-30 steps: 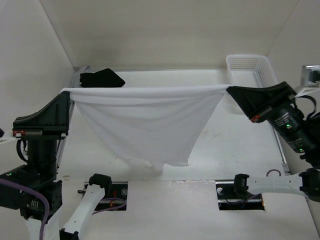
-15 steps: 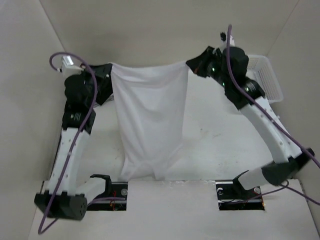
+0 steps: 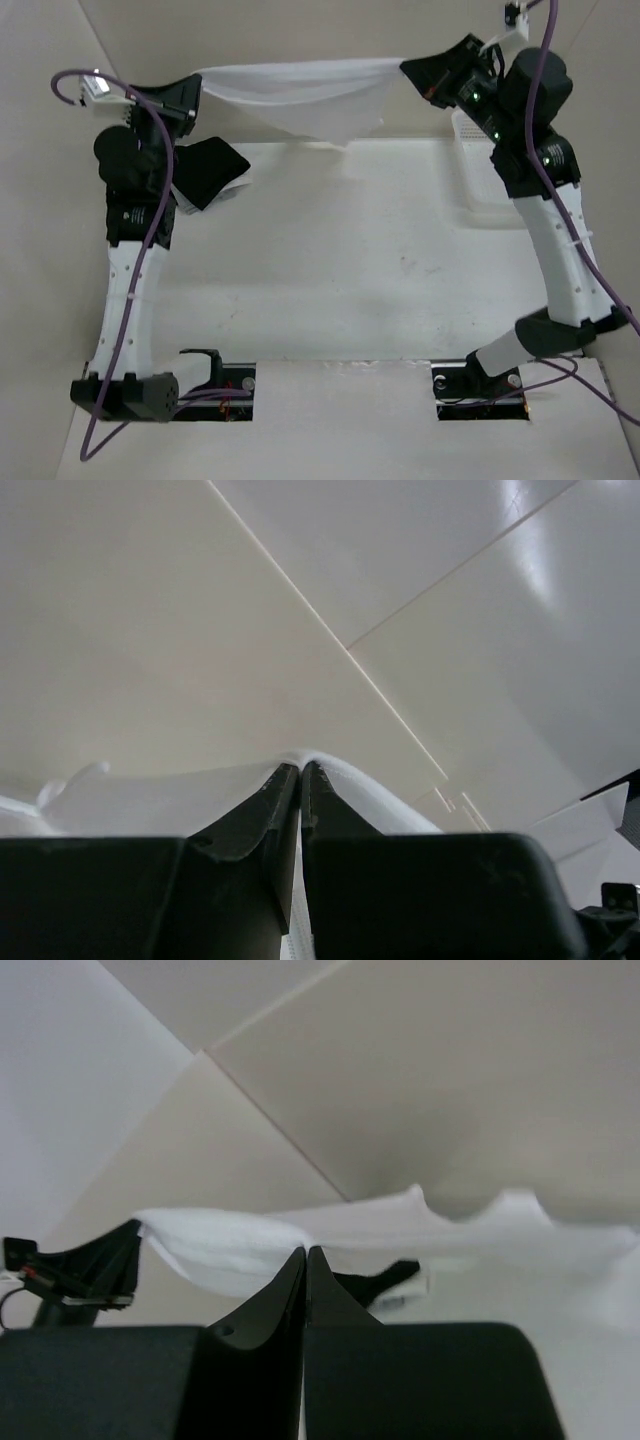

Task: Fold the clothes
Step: Flatten the tank top out, then fold the tank top

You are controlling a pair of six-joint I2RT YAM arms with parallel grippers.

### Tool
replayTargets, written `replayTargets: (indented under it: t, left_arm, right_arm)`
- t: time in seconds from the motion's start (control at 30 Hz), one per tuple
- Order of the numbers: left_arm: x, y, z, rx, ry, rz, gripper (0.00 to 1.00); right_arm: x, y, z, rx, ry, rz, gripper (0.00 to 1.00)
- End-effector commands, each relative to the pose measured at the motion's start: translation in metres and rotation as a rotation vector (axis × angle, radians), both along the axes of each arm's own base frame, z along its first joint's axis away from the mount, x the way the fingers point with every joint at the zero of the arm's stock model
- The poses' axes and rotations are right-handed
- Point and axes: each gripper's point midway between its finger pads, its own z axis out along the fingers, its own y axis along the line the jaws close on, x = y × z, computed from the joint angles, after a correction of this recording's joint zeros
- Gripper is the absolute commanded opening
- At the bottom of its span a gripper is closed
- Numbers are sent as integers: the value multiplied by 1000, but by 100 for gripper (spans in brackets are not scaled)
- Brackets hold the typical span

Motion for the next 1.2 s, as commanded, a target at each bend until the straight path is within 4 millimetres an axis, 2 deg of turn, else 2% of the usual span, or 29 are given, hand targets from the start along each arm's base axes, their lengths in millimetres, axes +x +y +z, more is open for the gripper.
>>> replayTargets:
  t: [0.0, 0.03, 0.1, 0.17, 0.2, 0.23, 0.27, 0.3, 0.33, 0.4, 0.47, 0.5, 0.57, 0.63, 0.7, 0.77, 0.83, 0.9, 0.93, 1.03, 1.17]
  left_arm:
    - [-22, 0, -30, 4, -14, 4, 1]
    - [-28, -1, -53, 1, 12, 4, 1]
    - [-41, -5, -105, 0, 80, -3, 1]
    - [-62, -7, -167, 8, 161, -10, 1]
    - [-71, -7, -191, 11, 193, -11, 1]
    - [-86, -7, -230, 19, 254, -18, 1]
    - [-96, -7, -254, 25, 296, -22, 1]
    - [-112, -6, -292, 40, 370, -26, 2]
    - [-126, -6, -318, 55, 419, -38, 2]
    - [-148, -10, -357, 70, 510, -73, 2]
    - [-170, -17, -381, 76, 583, -122, 2]
    - [-178, -20, -388, 73, 610, -142, 2]
    - [-191, -30, -386, 52, 615, -190, 2]
    - [-201, -30, -377, 37, 589, -190, 2]
    - [-209, -24, -370, 47, 599, -163, 2]
    - [-217, -16, -355, 55, 576, -137, 2]
    - [-222, -4, -341, 63, 539, -80, 2]
    - [-218, 7, -337, 86, 525, -15, 2]
    - [-214, 10, -338, 95, 526, 7, 2]
    - [-180, 12, -340, 102, 514, 49, 2]
    - [-111, 18, -326, 48, 470, 127, 2]
  right_arm:
    - [-4, 2, -58, -32, 69, -3, 0]
    - [-12, 3, -78, -36, 88, -1, 0]
    - [-30, 1, -131, -54, 146, -10, 0]
    - [-58, 5, -188, -74, 205, 4, 0]
    - [-69, 6, -208, -82, 226, 12, 0]
    - [-88, 9, -241, -90, 268, 33, 0]
    - [-100, 12, -262, -102, 298, 50, 0]
    - [-117, 14, -290, -119, 336, 71, 0]
    - [-134, 16, -319, -131, 383, 91, 0]
    - [-168, 18, -370, -168, 474, 139, 0]
    - [-198, 13, -411, -181, 567, 163, 0]
    - [-214, 12, -427, -190, 610, 184, 0]
    - [-244, 11, -450, -197, 678, 225, 0]
    - [-270, 10, -461, -190, 725, 269, 0]
    - [-286, 10, -462, -176, 751, 295, 0]
    - [-302, 15, -452, -156, 757, 341, 0]
    - [-309, 21, -443, -156, 741, 356, 0]
    - [-304, 26, -435, -186, 702, 336, 0]
    - [-294, 27, -431, -203, 676, 305, 0]
    - [-237, 31, -413, -245, 587, 195, 0]
    - [-137, 37, -376, -189, 469, 131, 0]
